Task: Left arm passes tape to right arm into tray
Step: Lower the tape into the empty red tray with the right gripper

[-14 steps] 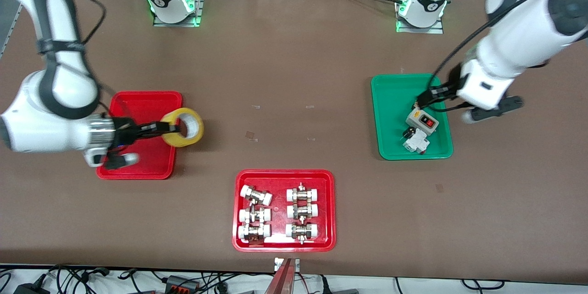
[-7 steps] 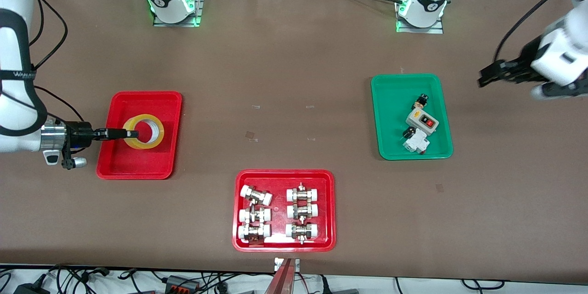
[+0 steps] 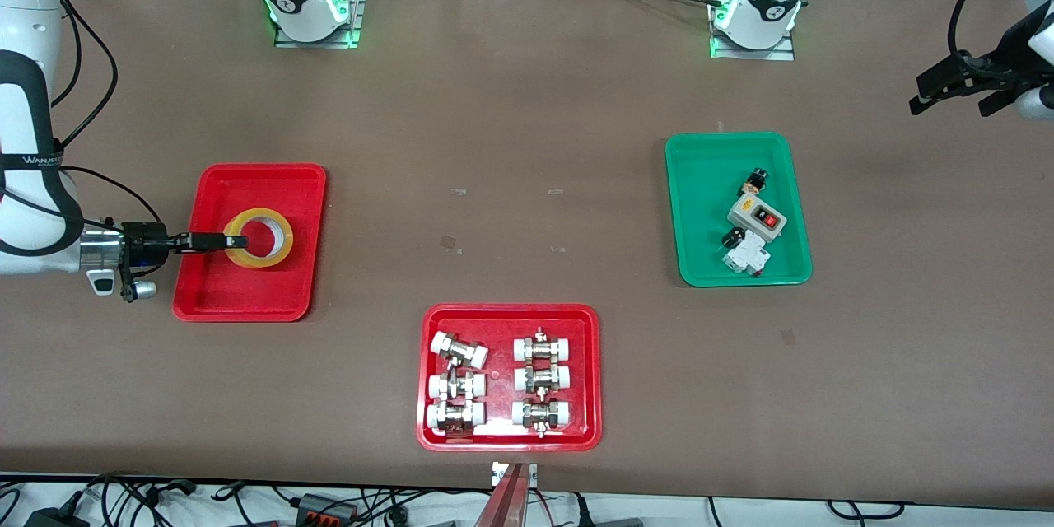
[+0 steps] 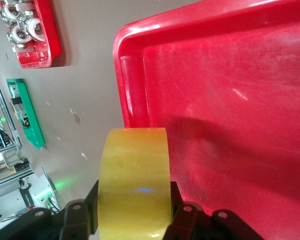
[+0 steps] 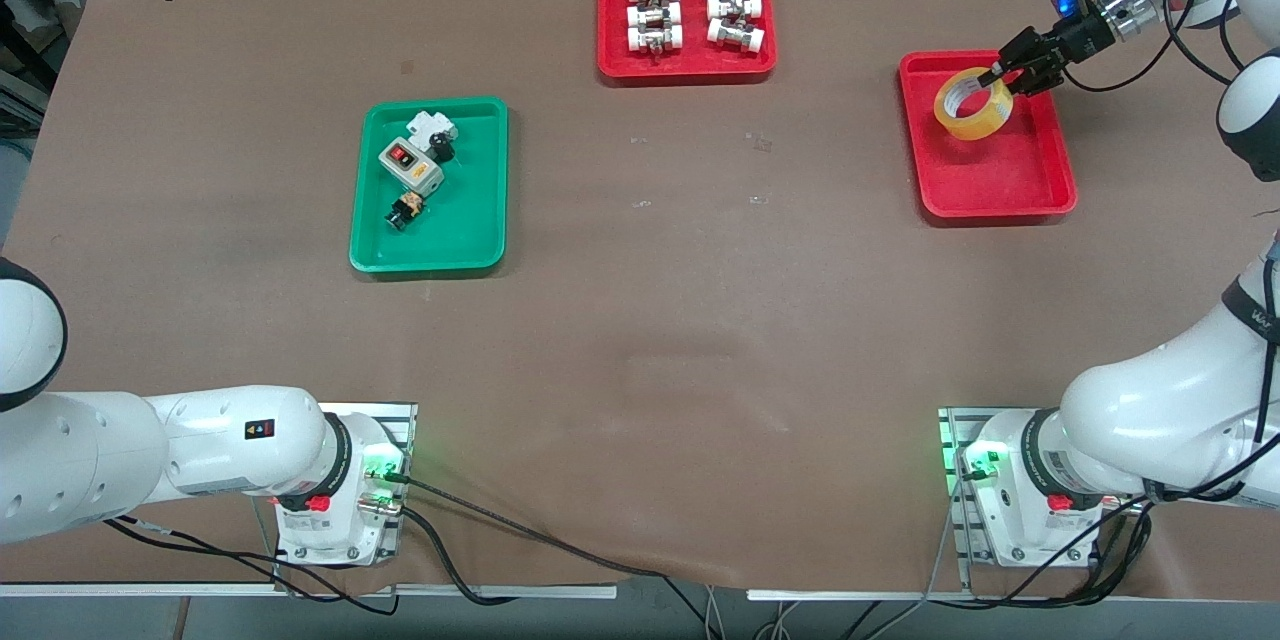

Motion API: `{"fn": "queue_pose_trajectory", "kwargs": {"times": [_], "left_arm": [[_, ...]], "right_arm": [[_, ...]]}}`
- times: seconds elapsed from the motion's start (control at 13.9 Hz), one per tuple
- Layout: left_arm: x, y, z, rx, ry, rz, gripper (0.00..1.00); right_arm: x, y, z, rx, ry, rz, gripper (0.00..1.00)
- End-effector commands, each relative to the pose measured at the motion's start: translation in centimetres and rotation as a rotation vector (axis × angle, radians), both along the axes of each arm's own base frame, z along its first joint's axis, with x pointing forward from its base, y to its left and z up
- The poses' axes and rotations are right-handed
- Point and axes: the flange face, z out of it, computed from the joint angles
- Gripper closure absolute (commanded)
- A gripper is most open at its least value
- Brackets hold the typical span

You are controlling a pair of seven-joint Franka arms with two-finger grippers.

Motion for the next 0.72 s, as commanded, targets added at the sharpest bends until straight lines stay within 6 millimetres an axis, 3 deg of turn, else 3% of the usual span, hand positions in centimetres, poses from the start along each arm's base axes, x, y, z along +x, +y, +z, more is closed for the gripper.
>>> {"fn": "queue_pose_trajectory", "kwargs": {"times": [0.0, 0.14, 0.43, 0.65], "left_arm": [[-0.2, 0.1, 0.7, 0.017, -0.017, -0.021, 0.00], [-0.2, -0.1, 0.6, 0.017, -0.008, -0.020, 0.00], [2.1, 0.9, 3.7, 0.017, -0.060, -0.008, 0.00], [2.1, 0.6, 5.1, 0.022, -0.069, -0.015, 0.00]], "right_arm": [[0.0, -0.9, -0.6, 0.057, -0.031, 0.004, 0.66], [0.0, -1.1, -0.8, 0.059, -0.037, 0.006, 0.66], [-0.4, -1.7, -1.9, 0.070, -0.023, -0.008, 0.66], [-0.8, -2.0, -2.7, 0.078, -0.013, -0.012, 0.64]]}}
